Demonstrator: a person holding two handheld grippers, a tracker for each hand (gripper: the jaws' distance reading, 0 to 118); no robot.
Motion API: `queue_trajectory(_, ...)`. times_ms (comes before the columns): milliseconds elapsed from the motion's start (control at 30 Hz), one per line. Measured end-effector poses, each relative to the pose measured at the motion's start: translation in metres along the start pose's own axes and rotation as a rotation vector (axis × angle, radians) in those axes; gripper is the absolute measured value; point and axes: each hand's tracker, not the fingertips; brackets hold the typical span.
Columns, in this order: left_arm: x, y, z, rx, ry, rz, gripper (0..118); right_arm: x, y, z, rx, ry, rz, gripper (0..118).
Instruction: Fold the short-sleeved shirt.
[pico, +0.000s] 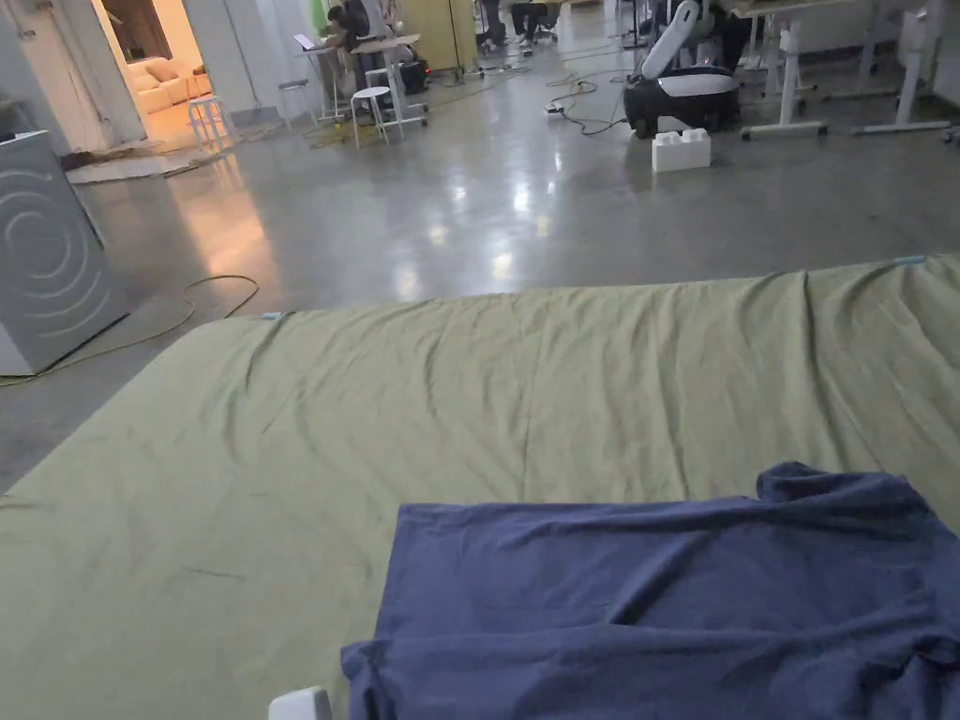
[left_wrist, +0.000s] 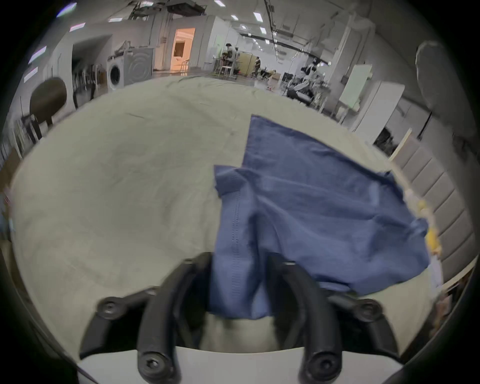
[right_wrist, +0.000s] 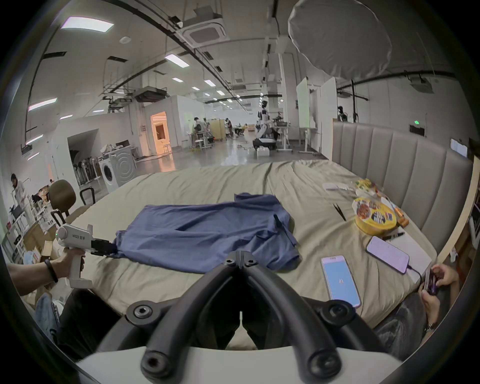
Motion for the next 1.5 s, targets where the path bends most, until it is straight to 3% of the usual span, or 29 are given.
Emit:
queue_trajectory(100,0.015,0.0,-0.003,-0.019,-0.046,-0.071,9,0.007,-0.002,-0.017,-0.038,-0.02,-0.03,0)
queue_trajectory(167,0.027,0.0,-0.01,-0.045,0.001,-0.184,9,0.015,0.0,-0.043,-0.066,-0.046,-0.039,3)
queue_trajectory(200,0.031,0.002,-0.012,-0.055,0.014,-0.224,9,0.02,0.001,-0.059,-0.085,-0.047,-0.055,16)
queue_trajectory(233,0.034,0.002,-0.012,-0.059,0.026,-0.269,9,0.028,0.0,-0.081,-0.09,-0.04,-0.079,51)
queue_trajectory(267,0.038,0.002,-0.012,-0.063,0.035,-0.299,9,0.037,-0.002,-0.105,-0.119,-0.037,-0.12,76)
queue_trajectory(300,0.04,0.001,-0.012,-0.062,0.043,-0.323,9,0.045,-0.003,-0.126,-0.141,-0.04,-0.149,82)
queue_trajectory(367,0.045,-0.001,-0.012,-0.066,0.038,-0.367,9,0.059,-0.011,-0.173,-0.174,-0.058,-0.184,71)
queue_trajectory(500,0.042,-0.008,-0.012,-0.053,0.038,-0.343,9,0.075,-0.033,-0.25,-0.383,-0.214,-0.127,69)
queue_trajectory(533,0.042,-0.01,-0.012,-0.047,0.039,-0.338,9,0.079,-0.041,-0.261,-0.435,-0.227,-0.123,51)
queue_trajectory(567,0.042,-0.011,-0.012,-0.043,0.039,-0.341,9,0.078,-0.047,-0.265,-0.473,-0.24,-0.136,47)
queue_trajectory(600,0.041,-0.009,-0.013,-0.042,0.039,-0.341,9,0.074,-0.044,-0.256,-0.402,-0.239,-0.138,40)
queue_trajectory(633,0.039,-0.007,-0.014,-0.044,0.033,-0.337,8,0.069,-0.037,-0.25,-0.396,-0.255,-0.126,11)
queue_trajectory(667,0.036,-0.005,-0.014,-0.051,0.021,-0.332,8,0.064,-0.036,-0.248,-0.403,-0.214,-0.115,9)
queue_trajectory(733,0.029,0.006,-0.012,-0.089,-0.031,-0.31,7,0.06,-0.034,-0.247,-0.401,-0.237,-0.055,8)
queue_trajectory(800,0.016,0.023,-0.003,-0.125,-0.076,-0.222,7,0.059,-0.028,-0.239,-0.392,-0.243,-0.056,8)
queue_trajectory(900,0.006,0.031,0.034,-0.003,-0.046,-0.203,7,0.055,-0.015,-0.211,-0.339,-0.255,-0.036,8)
queue_trajectory(967,0.002,0.032,0.059,0.037,-0.06,-0.169,7,0.053,-0.007,-0.188,-0.315,-0.236,-0.092,8)
queue_trajectory(1233,-0.019,-0.03,0.123,-0.002,-0.072,-0.174,7,0.045,-0.037,-0.099,-0.327,-0.238,-0.053,8)
queue_trajectory(1400,-0.028,-0.066,0.124,-0.022,-0.08,-0.213,8,0.04,-0.067,-0.08,-0.38,-0.226,-0.029,8)
queue_trajectory(1433,-0.029,-0.069,0.12,-0.022,-0.078,-0.211,17,0.041,-0.072,-0.082,-0.392,-0.214,-0.038,10)
queue_trajectory(1467,-0.03,-0.07,0.117,-0.036,-0.069,-0.198,33,0.04,-0.075,-0.085,-0.399,-0.219,-0.036,16)
queue_trajectory(1500,-0.031,-0.071,0.116,-0.037,-0.062,-0.198,54,0.043,-0.076,-0.087,-0.417,-0.229,-0.026,36)
